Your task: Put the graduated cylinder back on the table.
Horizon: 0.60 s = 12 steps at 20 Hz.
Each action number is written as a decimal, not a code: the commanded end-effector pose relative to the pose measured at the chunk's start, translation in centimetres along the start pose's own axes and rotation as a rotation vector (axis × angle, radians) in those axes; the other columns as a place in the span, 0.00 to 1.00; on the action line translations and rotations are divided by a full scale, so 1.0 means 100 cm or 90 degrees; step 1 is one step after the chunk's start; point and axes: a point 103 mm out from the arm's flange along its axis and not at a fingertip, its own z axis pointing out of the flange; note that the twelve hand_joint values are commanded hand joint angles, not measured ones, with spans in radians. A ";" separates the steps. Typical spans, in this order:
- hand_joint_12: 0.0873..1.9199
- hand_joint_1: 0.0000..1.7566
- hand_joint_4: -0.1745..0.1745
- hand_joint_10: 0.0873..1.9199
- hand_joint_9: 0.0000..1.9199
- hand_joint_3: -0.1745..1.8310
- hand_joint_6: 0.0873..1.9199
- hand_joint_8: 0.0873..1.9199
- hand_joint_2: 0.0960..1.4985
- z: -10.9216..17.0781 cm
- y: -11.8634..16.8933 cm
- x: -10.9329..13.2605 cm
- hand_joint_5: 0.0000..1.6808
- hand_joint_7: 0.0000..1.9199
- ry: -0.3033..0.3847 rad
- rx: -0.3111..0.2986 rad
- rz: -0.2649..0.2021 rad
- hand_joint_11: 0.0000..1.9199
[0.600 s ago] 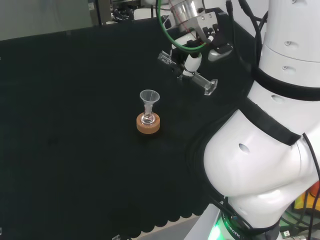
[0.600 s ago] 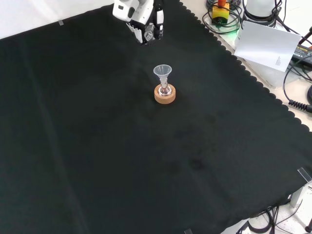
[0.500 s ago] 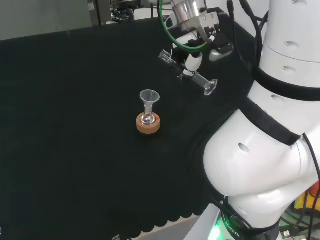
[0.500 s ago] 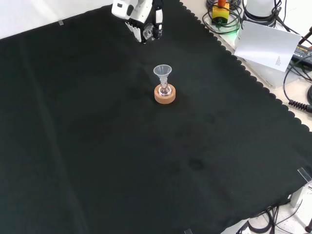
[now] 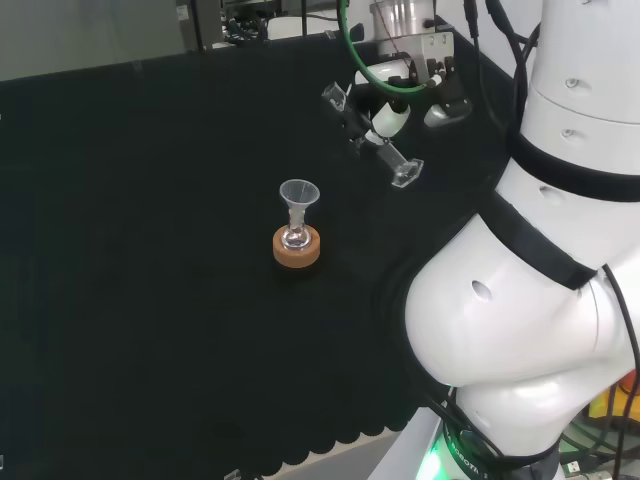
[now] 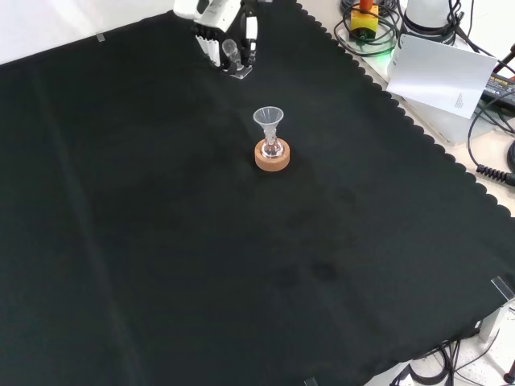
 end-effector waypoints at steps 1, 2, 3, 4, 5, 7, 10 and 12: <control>0.35 0.72 0.00 0.00 0.78 0.09 0.52 0.51 0.73 0.007 0.033 -0.023 0.57 0.52 0.065 -0.121 -0.043 0.66; 0.35 0.72 0.00 0.00 0.78 0.09 0.52 0.51 0.73 0.008 0.038 -0.025 0.57 0.52 0.072 -0.128 -0.050 0.66; 0.35 0.72 0.00 0.00 0.78 0.09 0.52 0.51 0.73 0.009 0.044 -0.027 0.57 0.52 0.075 -0.134 -0.055 0.66; 0.35 0.72 0.00 0.00 0.78 0.09 0.52 0.51 0.73 0.010 0.050 -0.029 0.57 0.52 0.078 -0.139 -0.060 0.66; 0.35 0.72 0.00 0.00 0.78 0.09 0.52 0.51 0.73 0.011 0.055 -0.031 0.57 0.52 0.082 -0.147 -0.065 0.66; 0.35 0.72 0.00 0.00 0.78 0.09 0.52 0.51 0.73 0.013 0.065 -0.035 0.57 0.52 0.093 -0.162 -0.073 0.66; 0.35 0.72 0.00 0.00 0.77 0.09 0.52 0.51 0.73 0.018 0.080 -0.040 0.57 0.52 0.115 -0.193 -0.080 0.66; 0.35 0.72 0.00 0.00 0.77 0.09 0.52 0.51 0.73 0.022 0.090 -0.040 0.57 0.52 0.114 -0.203 -0.080 0.66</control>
